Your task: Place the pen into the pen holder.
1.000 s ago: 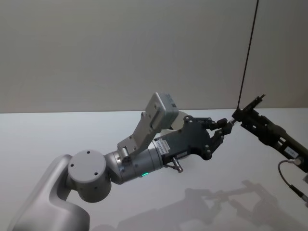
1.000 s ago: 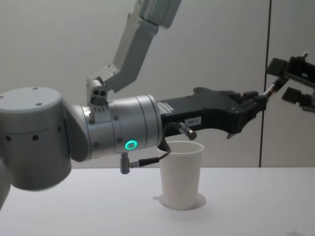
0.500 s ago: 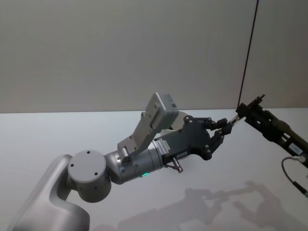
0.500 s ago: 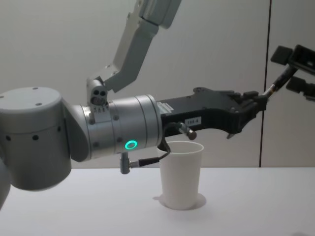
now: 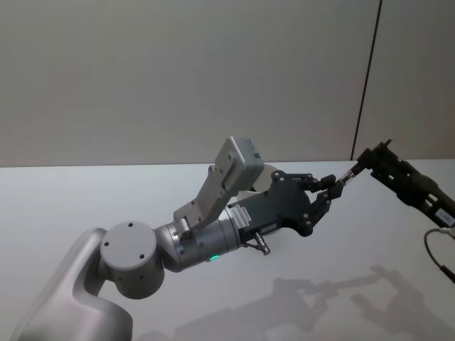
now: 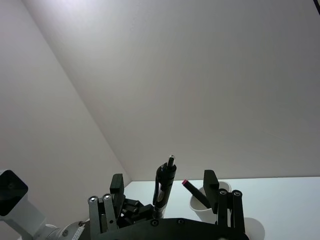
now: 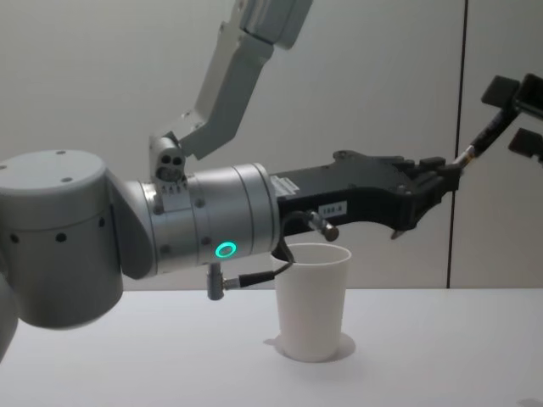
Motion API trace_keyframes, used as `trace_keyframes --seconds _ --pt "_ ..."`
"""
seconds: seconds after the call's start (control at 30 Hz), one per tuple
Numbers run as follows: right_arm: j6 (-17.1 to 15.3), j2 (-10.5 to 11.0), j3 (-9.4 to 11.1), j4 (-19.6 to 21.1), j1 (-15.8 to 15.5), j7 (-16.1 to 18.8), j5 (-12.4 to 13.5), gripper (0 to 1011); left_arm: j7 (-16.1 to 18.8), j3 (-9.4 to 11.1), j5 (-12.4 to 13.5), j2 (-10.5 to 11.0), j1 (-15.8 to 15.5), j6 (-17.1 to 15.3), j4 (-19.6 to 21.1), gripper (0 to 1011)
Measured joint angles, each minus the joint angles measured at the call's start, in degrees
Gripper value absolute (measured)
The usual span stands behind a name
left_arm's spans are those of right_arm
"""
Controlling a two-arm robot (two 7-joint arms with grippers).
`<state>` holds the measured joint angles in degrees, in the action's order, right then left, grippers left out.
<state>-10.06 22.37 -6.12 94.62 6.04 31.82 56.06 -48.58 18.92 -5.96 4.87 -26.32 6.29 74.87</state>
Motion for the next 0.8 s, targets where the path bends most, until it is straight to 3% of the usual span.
trace_keyframes --seconds 0.63,0.8 --pt "-0.93 0.15 -1.04 -0.49 0.74 -0.36 -0.30 1001 0.00 0.00 0.00 0.00 0.00 0.00 0.00 130" --pt "-1.03 0.14 -1.31 -0.56 0.92 -0.34 -0.45 926 0.00 0.00 0.00 0.00 0.00 0.00 0.00 131"
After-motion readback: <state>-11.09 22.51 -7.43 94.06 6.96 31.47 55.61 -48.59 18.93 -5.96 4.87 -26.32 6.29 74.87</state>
